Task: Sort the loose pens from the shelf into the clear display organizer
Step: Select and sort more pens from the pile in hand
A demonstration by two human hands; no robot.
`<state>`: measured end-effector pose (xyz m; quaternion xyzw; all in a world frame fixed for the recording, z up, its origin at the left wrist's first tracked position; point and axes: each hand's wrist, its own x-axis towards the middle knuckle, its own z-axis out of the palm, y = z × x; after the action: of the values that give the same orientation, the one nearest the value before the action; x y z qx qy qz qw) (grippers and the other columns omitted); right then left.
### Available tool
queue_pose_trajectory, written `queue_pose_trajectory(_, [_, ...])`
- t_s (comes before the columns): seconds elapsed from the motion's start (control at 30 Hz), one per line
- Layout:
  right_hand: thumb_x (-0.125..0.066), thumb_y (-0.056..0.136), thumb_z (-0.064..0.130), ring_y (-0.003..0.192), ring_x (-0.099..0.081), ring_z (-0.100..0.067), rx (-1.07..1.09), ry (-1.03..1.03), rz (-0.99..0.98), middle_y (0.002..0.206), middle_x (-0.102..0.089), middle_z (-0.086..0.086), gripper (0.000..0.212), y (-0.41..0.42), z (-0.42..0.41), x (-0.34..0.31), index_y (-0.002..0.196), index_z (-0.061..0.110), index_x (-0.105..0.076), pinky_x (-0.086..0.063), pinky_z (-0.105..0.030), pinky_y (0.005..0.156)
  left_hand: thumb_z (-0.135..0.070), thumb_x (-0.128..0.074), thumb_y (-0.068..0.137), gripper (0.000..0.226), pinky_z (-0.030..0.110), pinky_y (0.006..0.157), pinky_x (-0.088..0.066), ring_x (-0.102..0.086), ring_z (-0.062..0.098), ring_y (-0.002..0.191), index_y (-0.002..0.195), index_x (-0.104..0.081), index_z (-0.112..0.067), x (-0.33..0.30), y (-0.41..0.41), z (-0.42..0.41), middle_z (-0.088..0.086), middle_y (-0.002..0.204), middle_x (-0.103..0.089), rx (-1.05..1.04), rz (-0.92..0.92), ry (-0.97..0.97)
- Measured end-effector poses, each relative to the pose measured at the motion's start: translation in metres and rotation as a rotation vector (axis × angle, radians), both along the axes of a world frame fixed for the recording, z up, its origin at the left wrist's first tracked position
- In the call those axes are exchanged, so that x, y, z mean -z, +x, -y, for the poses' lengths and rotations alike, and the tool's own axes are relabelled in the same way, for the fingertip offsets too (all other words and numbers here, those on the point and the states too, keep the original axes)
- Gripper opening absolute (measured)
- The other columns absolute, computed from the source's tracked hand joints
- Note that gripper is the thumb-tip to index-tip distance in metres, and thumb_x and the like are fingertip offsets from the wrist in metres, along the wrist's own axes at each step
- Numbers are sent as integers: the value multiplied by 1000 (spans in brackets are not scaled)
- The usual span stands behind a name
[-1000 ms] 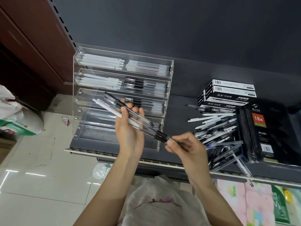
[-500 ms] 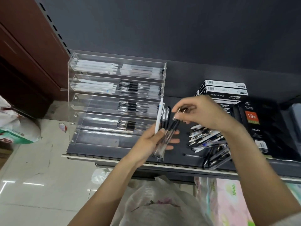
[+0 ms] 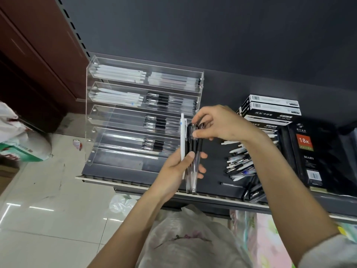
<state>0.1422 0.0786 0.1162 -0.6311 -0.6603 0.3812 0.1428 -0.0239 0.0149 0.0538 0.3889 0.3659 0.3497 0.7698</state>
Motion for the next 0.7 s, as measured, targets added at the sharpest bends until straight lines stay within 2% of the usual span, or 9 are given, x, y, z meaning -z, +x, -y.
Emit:
queue_pose_trajectory(0.13, [-80,73,26,45,-56,-1,-16,29,-57,101,-67,0,27,-10,-3,3,95,21,-64,-46,-15,58,-15,-44,92,21,26,59,-52,-61,14,64,105,-58,-5,2,-7,1,3,90,-70,-28,149,-91])
queue_pose_trajectory(0.27, [-80,73,29,53,-56,9,-78,66,-18,103,-67,-2,30,-20,-8,5,98,24,-65,-46,-14,63,-7,-42,95,19,25,62,-52,-60,13,66,105,-56,1,8,-12,0,2,84,-69,-38,168,-116])
queue_pose_trajectory(0.33, [-79,73,32,65,-59,5,-102,76,-26,105,-66,-2,34,-26,-10,5,103,25,-65,-50,-16,70,-6,-41,96,19,25,62,-51,-58,14,65,103,-56,2,8,-15,0,1,77,-66,-64,169,-109])
queue_pose_trajectory(0.43, [-72,79,37,77,-61,-2,-107,130,-88,103,-66,4,38,-36,-15,3,113,24,-64,-51,-21,76,-7,-41,96,19,25,64,-51,-57,12,65,98,-60,-4,4,-21,-1,-1,79,-64,-118,188,-94])
queue_pose_trajectory(0.5, [-66,82,41,73,-52,-1,-142,214,-93,98,-62,10,36,-47,-20,-1,117,29,-64,-42,-15,71,-5,-40,98,20,25,65,-52,-57,12,65,97,-60,-6,4,-26,-1,-1,77,-65,-140,131,-67])
queue_pose_trajectory(0.57, [-63,82,45,70,-45,-1,-209,222,-71,90,-54,12,35,-62,-23,-4,114,33,-66,-35,-15,67,-6,-40,99,22,25,65,-52,-57,13,65,93,-61,-7,4,-31,0,-1,72,-63,-131,17,-13])
queue_pose_trajectory(0.63, [-65,80,47,71,-45,-3,-253,193,-44,83,-52,9,30,-77,-24,-2,107,33,-70,-35,-22,67,-7,-40,99,22,27,65,-52,-55,15,65,91,-60,-9,3,-36,2,2,74,-61,-124,-49,36])
queue_pose_trajectory(0.7, [-67,79,46,68,-49,-16,-253,179,-59,78,-60,-3,22,-89,-26,0,93,31,-74,-39,-31,66,-8,-41,100,18,30,68,-52,-56,15,67,96,-59,-7,1,-44,1,2,78,-62,-126,-85,76])
